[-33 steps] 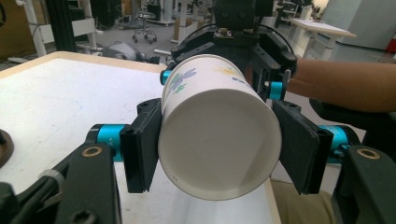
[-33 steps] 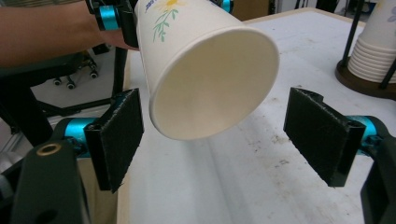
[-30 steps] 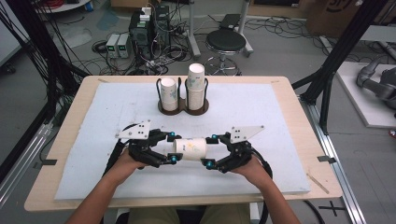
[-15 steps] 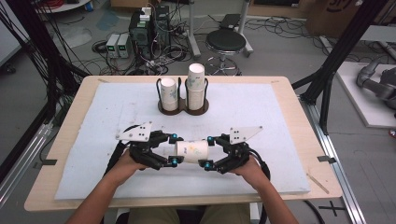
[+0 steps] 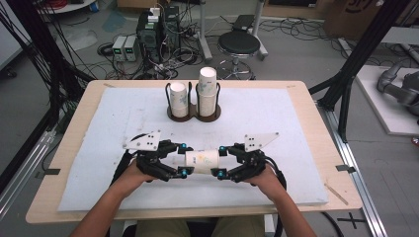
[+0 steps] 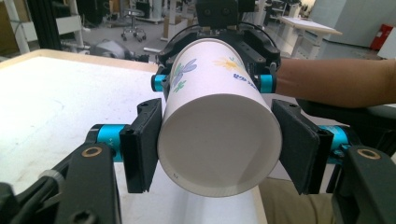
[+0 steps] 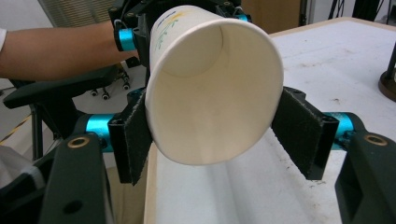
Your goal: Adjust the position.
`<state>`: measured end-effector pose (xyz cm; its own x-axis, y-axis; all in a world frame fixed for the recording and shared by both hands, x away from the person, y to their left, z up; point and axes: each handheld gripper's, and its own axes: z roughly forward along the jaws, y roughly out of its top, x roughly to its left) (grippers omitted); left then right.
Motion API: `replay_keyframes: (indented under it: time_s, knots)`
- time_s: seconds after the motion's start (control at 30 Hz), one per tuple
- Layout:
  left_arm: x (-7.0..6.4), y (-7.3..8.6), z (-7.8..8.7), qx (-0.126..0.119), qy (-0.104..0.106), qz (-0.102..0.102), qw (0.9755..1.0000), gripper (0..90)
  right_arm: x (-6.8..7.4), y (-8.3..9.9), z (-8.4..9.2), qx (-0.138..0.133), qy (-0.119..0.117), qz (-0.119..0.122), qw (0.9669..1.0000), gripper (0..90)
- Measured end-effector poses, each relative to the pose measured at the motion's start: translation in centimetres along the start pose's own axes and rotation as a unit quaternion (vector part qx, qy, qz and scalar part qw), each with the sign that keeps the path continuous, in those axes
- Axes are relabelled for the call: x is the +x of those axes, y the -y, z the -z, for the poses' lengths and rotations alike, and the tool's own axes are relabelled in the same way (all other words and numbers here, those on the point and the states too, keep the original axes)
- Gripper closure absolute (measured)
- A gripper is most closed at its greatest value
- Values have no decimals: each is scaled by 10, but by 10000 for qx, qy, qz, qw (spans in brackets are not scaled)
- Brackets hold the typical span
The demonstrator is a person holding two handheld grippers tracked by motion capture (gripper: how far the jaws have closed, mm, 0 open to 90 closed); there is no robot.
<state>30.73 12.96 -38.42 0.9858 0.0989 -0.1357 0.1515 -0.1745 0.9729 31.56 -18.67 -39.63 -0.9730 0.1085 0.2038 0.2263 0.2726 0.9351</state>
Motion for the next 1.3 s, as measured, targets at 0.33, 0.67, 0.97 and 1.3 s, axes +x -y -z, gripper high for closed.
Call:
replay_keyframes:
  time_s: [0.33, 0.67, 0.97, 1.3]
  knots:
    - [-9, -13, 3, 440, -456, 26, 9980, 166, 0, -6, 5, 253, 135, 65, 9996, 320]
    - [-10, -29, 5, 883, -659, -137, 9938, 166, 3, -33, 5, 1082, 484, 390, 9922, 313]
    - [-9, -36, 1, 1279, -648, -163, 9895, 167, 7, -62, -3, 1846, 603, 833, 9774, 308]
    - [-8, -40, -5, 1752, -584, -206, 9826, 168, 15, -85, -17, 2618, 632, 1192, 9556, 308]
